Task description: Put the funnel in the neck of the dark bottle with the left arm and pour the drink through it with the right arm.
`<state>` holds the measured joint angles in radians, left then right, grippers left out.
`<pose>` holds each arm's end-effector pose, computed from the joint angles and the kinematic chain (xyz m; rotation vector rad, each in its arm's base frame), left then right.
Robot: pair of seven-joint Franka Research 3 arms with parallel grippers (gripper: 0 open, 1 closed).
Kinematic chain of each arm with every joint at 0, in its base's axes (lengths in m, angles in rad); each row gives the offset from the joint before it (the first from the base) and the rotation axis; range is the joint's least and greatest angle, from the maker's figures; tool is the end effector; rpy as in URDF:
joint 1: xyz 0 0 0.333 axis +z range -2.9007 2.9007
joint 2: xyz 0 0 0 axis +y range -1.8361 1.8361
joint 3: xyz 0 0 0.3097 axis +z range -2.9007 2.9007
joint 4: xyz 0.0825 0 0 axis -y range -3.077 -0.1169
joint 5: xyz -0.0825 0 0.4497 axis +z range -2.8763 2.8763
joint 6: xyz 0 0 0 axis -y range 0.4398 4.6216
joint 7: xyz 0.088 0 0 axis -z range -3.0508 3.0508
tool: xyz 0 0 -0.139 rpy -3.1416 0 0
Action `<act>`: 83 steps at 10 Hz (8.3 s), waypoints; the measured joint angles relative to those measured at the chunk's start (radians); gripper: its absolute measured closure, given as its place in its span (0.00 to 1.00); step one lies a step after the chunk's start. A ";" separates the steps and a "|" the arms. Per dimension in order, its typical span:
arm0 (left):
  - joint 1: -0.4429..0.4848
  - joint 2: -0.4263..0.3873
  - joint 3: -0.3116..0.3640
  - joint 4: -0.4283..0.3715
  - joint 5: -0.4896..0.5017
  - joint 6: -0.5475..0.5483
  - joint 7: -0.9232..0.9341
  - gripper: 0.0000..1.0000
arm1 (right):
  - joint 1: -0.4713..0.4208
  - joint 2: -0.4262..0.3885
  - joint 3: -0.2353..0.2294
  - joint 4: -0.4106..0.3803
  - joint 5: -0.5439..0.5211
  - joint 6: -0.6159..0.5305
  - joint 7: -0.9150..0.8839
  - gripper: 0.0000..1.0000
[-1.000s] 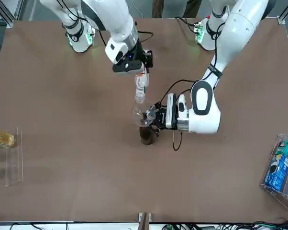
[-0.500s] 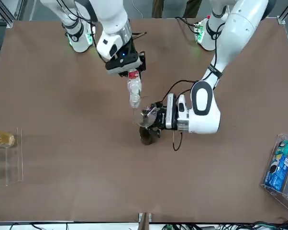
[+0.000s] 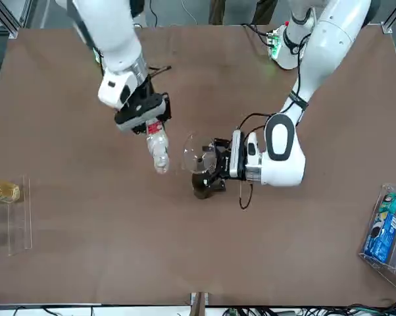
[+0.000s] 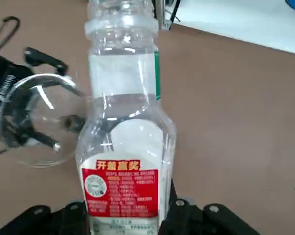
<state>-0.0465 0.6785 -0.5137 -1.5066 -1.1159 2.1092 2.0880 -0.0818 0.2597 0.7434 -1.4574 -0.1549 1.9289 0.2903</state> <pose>0.6627 -0.4208 0.2945 1.2016 -1.6321 0.9711 0.6067 0.3881 0.5531 -2.9259 -0.5381 -0.3587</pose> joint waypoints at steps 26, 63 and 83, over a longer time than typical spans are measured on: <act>0.262 -0.595 0.282 0.108 1.092 -0.615 -1.954 0.02 | -0.005 0.258 -1.152 -0.663 1.404 -0.484 -3.046 0.50; 0.001 -0.701 0.566 -0.049 1.076 -0.481 -2.081 0.02 | 0.046 0.384 -1.487 -0.577 1.245 -0.639 -2.853 0.00; -0.004 -0.701 0.566 -0.048 1.076 -0.481 -2.081 0.02 | 0.027 -0.298 -0.849 -0.026 0.246 -0.552 -0.286 0.00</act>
<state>-0.0503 -0.0221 0.0523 -1.5544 -0.0403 1.6279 0.0067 -0.0547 -0.0380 -0.1052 -1.4834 0.0911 1.3767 0.0047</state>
